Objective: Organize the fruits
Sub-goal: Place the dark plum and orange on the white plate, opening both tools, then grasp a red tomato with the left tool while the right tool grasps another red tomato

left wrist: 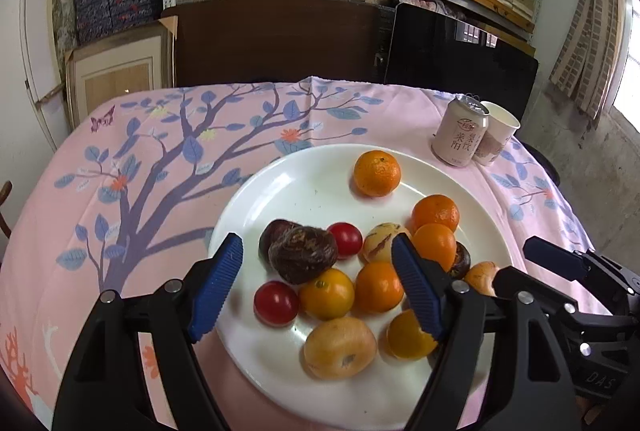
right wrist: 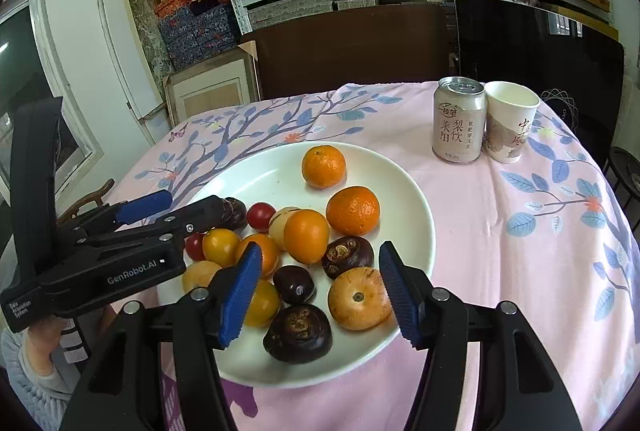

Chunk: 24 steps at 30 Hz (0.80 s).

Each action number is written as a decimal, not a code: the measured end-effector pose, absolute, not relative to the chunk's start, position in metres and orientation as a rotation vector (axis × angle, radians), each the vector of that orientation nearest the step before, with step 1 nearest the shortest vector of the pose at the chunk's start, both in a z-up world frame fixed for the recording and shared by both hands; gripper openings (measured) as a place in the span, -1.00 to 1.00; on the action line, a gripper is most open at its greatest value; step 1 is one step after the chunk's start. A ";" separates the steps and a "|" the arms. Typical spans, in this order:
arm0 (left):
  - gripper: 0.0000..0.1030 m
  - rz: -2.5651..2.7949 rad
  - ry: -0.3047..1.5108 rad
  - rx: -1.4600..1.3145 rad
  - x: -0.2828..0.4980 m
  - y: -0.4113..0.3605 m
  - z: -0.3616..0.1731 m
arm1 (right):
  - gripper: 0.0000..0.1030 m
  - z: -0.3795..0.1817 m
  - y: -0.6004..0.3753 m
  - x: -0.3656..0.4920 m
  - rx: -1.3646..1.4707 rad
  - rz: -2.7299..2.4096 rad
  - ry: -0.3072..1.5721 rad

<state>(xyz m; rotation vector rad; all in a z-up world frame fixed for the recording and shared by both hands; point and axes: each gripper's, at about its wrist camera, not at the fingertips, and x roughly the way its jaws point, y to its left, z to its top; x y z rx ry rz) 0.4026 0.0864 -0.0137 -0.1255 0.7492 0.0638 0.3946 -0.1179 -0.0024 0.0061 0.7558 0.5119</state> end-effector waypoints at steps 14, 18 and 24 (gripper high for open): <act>0.59 0.047 0.770 -0.031 0.253 0.050 -0.037 | 0.50 -0.025 -0.170 0.305 0.083 0.464 0.765; 0.61 0.021 0.756 0.019 0.219 0.029 -0.045 | 0.64 -0.025 -0.187 0.279 0.129 0.450 0.727; 0.68 0.016 0.734 0.039 0.179 0.013 -0.054 | 0.73 -0.035 -0.205 0.264 0.151 0.403 0.723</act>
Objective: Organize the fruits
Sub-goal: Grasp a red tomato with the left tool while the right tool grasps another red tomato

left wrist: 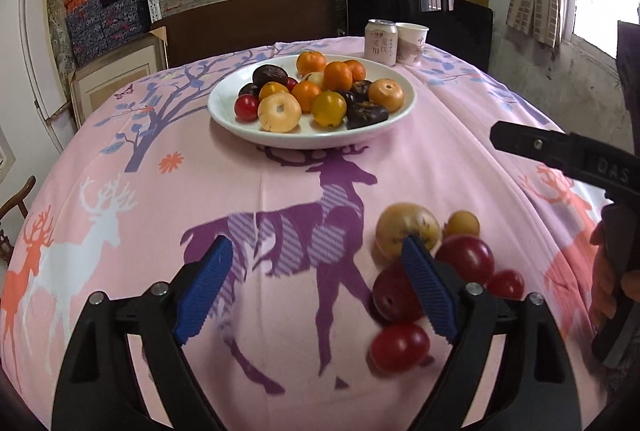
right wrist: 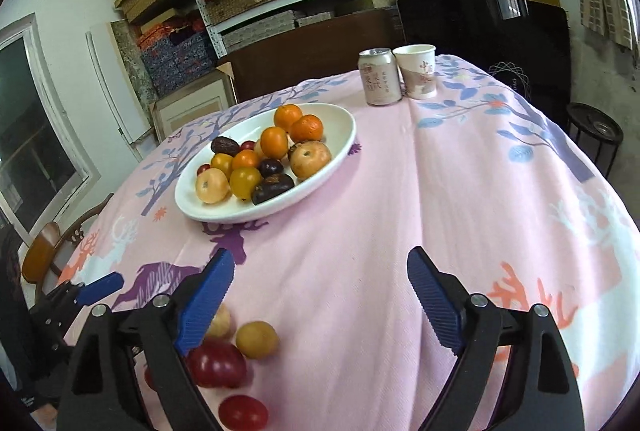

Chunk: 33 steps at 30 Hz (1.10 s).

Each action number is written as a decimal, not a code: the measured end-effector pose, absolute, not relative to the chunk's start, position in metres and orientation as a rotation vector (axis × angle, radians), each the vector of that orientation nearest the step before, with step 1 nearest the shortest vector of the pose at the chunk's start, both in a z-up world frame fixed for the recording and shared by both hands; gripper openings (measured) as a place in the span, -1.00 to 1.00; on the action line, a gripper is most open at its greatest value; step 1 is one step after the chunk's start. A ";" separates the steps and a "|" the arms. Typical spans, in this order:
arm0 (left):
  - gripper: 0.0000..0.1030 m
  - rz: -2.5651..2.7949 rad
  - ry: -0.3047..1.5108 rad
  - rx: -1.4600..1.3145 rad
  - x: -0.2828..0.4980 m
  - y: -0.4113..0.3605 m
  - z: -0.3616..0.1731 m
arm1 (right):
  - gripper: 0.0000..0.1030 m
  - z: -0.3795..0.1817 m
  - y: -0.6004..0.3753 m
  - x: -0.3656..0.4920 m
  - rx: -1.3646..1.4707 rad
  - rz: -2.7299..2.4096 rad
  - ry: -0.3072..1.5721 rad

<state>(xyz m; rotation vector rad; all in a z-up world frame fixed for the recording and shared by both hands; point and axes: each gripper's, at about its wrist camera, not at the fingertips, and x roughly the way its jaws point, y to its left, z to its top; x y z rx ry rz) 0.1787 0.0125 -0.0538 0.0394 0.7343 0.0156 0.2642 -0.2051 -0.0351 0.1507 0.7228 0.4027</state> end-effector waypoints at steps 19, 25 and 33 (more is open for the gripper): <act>0.76 -0.100 0.762 0.027 0.145 0.005 -0.052 | 0.73 -0.047 -0.209 0.250 0.136 0.407 0.767; 0.76 -0.039 0.791 0.008 0.143 0.013 -0.056 | 0.73 -0.051 -0.198 0.209 0.015 0.459 0.803; 0.76 -0.038 0.813 0.040 0.146 0.009 -0.058 | 0.73 -0.045 -0.177 0.173 -0.156 0.517 0.777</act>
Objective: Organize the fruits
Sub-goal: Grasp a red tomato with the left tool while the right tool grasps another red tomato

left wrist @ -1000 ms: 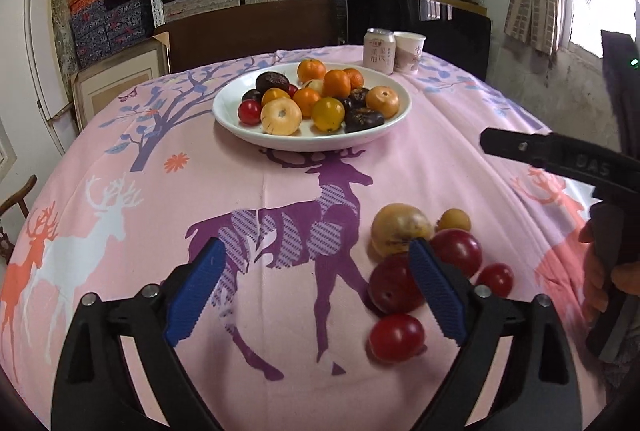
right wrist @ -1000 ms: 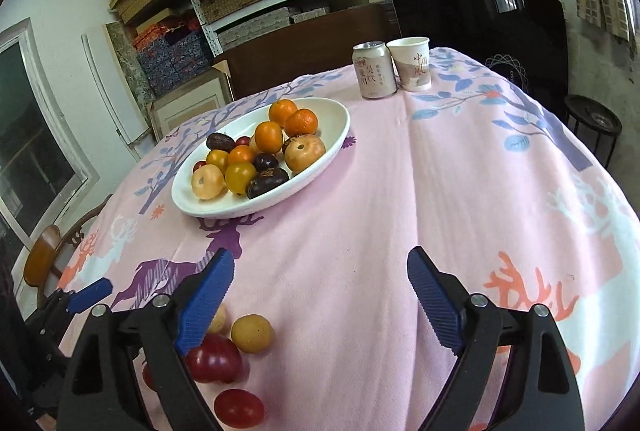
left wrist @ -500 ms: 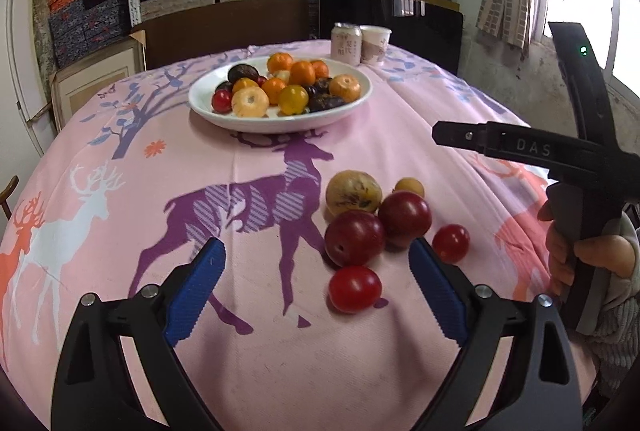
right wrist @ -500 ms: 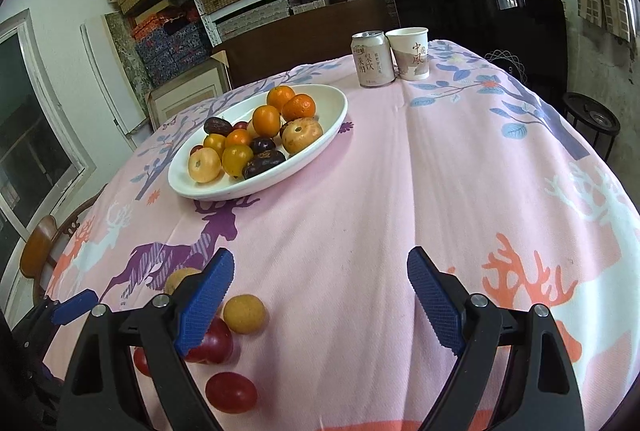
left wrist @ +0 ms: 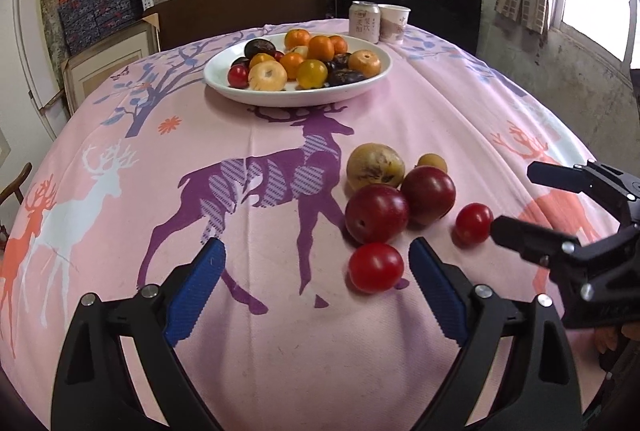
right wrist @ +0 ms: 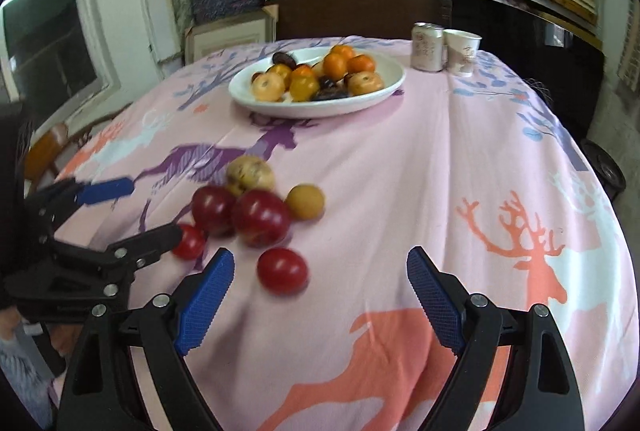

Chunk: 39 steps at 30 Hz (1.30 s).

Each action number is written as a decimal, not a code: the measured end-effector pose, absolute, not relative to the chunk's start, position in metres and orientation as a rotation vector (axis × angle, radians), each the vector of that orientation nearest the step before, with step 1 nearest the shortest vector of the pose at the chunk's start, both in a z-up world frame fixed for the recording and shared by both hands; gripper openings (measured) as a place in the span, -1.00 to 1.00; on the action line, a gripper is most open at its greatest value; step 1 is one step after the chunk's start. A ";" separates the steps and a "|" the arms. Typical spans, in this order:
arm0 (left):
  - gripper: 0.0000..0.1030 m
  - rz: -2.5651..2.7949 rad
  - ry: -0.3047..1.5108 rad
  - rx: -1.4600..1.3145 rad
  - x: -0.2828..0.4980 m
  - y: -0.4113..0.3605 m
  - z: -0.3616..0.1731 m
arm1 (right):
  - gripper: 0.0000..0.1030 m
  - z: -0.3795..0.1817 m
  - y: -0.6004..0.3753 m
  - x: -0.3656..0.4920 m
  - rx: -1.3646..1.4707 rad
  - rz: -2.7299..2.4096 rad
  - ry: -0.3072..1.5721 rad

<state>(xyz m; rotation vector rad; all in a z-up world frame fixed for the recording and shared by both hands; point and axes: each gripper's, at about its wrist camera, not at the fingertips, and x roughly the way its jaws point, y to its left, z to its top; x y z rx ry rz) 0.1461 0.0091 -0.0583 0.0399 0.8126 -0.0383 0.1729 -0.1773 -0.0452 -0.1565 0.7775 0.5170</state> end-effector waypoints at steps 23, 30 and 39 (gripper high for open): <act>-0.44 -0.227 0.906 -0.057 0.165 0.001 -0.075 | 0.57 -0.050 -0.174 0.170 -0.194 0.479 0.811; -0.44 -0.088 0.834 -0.094 0.156 0.025 -0.064 | 0.31 -0.054 -0.158 0.171 -0.253 0.521 0.839; -0.44 -0.098 0.879 -0.092 0.160 0.027 -0.070 | -0.27 -0.062 -0.151 0.185 -0.220 0.538 0.910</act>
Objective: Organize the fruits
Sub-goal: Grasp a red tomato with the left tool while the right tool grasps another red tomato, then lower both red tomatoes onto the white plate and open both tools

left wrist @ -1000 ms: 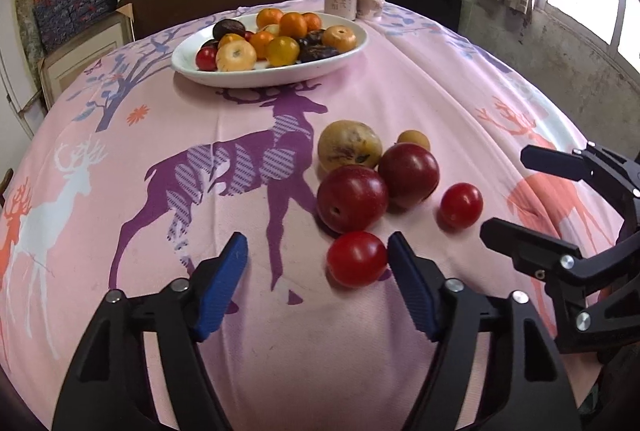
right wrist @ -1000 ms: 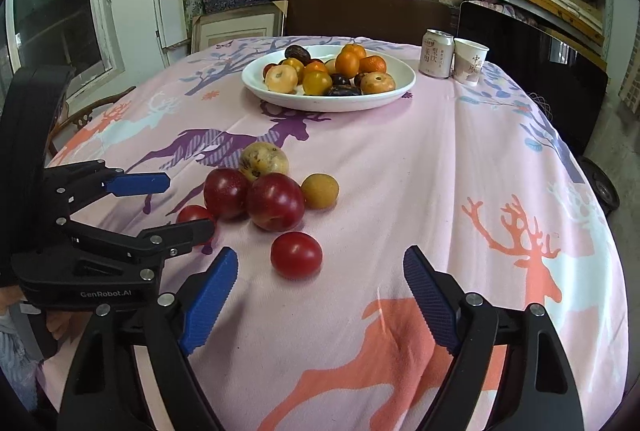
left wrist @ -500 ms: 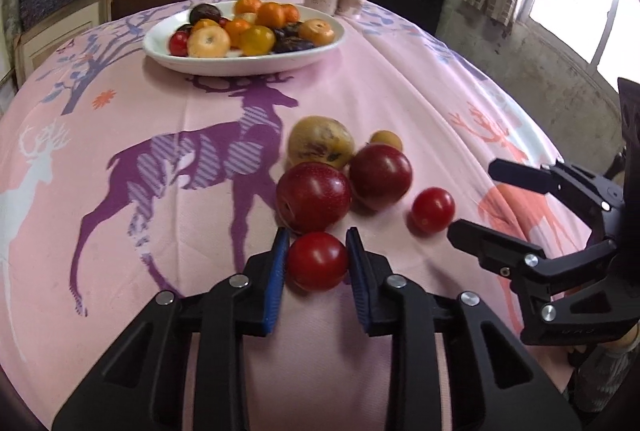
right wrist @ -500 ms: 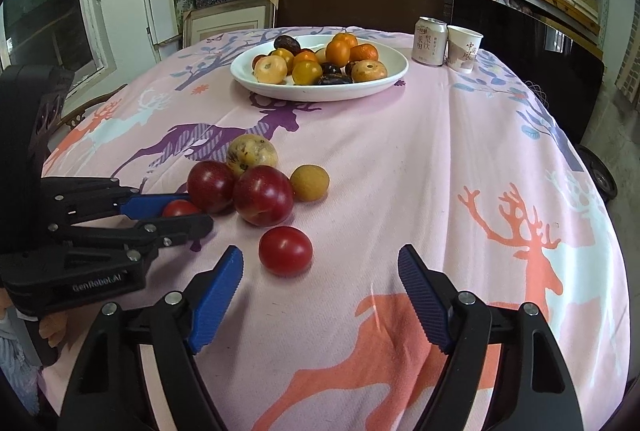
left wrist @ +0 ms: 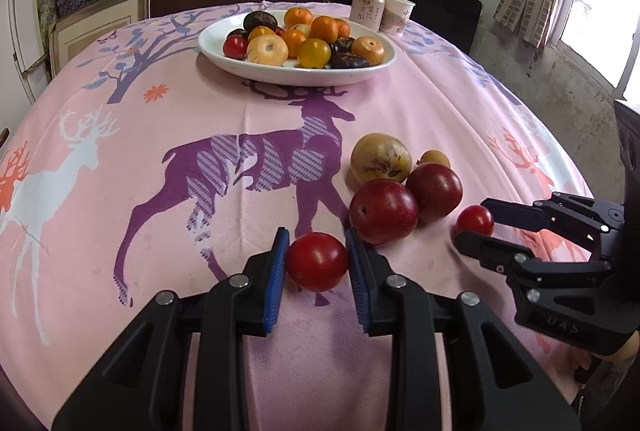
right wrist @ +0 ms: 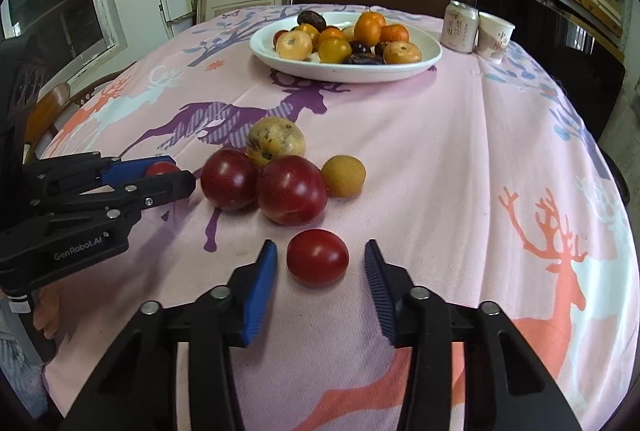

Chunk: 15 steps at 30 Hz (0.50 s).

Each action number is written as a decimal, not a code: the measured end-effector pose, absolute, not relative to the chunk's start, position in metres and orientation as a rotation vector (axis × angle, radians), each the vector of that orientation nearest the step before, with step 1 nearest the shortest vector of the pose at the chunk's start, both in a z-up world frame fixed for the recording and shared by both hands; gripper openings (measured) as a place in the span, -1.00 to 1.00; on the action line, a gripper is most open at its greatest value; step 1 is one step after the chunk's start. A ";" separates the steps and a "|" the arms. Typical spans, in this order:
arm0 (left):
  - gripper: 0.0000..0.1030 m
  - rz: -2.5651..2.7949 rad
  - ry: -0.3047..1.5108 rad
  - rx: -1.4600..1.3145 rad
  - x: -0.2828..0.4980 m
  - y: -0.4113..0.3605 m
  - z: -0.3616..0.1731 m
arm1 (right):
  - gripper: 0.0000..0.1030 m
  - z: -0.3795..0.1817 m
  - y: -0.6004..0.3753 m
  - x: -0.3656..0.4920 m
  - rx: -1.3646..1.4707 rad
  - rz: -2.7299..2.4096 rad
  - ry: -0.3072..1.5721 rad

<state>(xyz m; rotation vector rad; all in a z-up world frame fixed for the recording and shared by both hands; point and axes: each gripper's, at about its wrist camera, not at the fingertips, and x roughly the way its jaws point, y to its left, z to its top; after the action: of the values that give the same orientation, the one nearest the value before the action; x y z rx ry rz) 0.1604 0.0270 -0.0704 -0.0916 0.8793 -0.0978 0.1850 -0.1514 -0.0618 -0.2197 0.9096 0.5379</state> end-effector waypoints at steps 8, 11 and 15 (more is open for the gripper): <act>-0.44 -0.105 0.909 -0.094 0.166 0.026 -0.076 | -0.38 -0.063 -0.149 0.186 -0.212 0.562 0.923; -0.44 -0.105 0.914 -0.098 0.167 0.026 -0.077 | -0.38 -0.063 -0.149 0.185 -0.214 0.561 0.922; -0.44 -0.106 0.914 -0.099 0.166 0.026 -0.077 | -0.38 -0.063 -0.147 0.184 -0.233 0.553 0.917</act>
<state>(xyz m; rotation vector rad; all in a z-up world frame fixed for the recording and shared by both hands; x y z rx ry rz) 0.1665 0.0256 -0.0770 -0.0988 0.9140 -0.1059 0.1839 -0.1474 -0.0632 -0.2332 0.9170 0.5530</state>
